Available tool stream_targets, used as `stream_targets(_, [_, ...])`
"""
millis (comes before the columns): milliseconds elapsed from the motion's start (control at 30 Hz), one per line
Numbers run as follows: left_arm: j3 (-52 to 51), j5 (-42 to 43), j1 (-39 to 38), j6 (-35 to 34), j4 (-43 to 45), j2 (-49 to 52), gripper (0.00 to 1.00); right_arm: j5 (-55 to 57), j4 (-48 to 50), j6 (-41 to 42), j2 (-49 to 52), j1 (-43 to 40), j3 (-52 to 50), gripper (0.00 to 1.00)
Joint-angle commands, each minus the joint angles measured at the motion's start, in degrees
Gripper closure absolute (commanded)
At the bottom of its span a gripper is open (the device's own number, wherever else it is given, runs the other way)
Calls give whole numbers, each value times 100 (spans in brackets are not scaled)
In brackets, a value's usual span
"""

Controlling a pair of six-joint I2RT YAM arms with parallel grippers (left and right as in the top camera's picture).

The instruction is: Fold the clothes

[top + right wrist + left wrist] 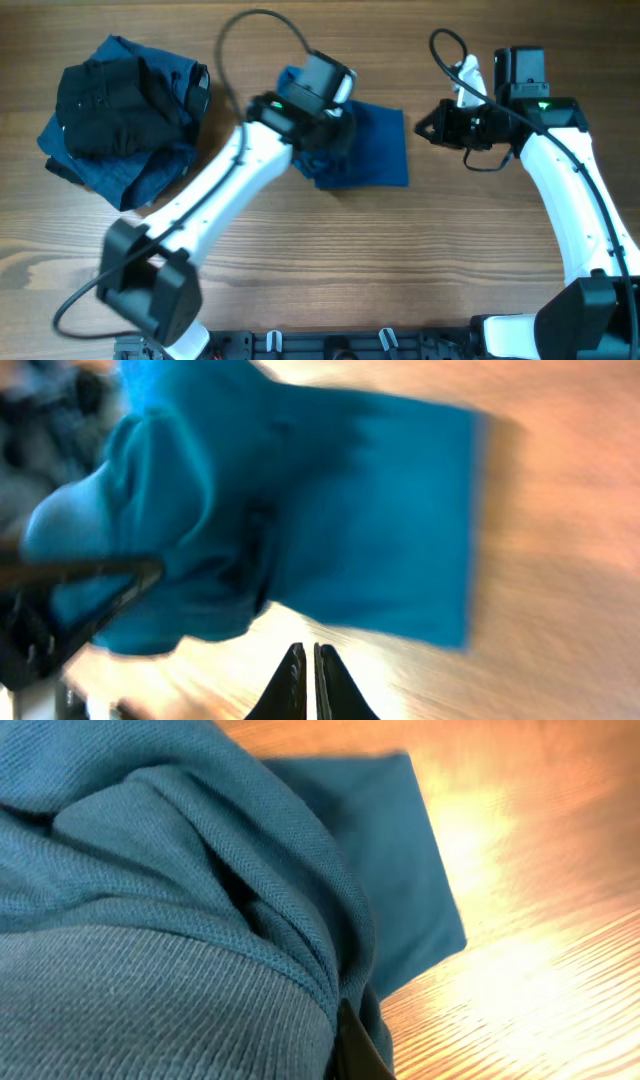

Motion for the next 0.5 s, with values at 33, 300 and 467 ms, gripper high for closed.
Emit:
stream_targets(33, [63,-481,-535,579,363,669,96,2439,-426,1329,-140,-247,28,96])
stream_targets(300, [63,-461,-925,632,1062,1182,19,2634,-481,1290,-138,-553,28,96])
stream_targets(467, [660,-101,-944,339,876,1132,2,2634,-494,1292,-138,-553,28,95])
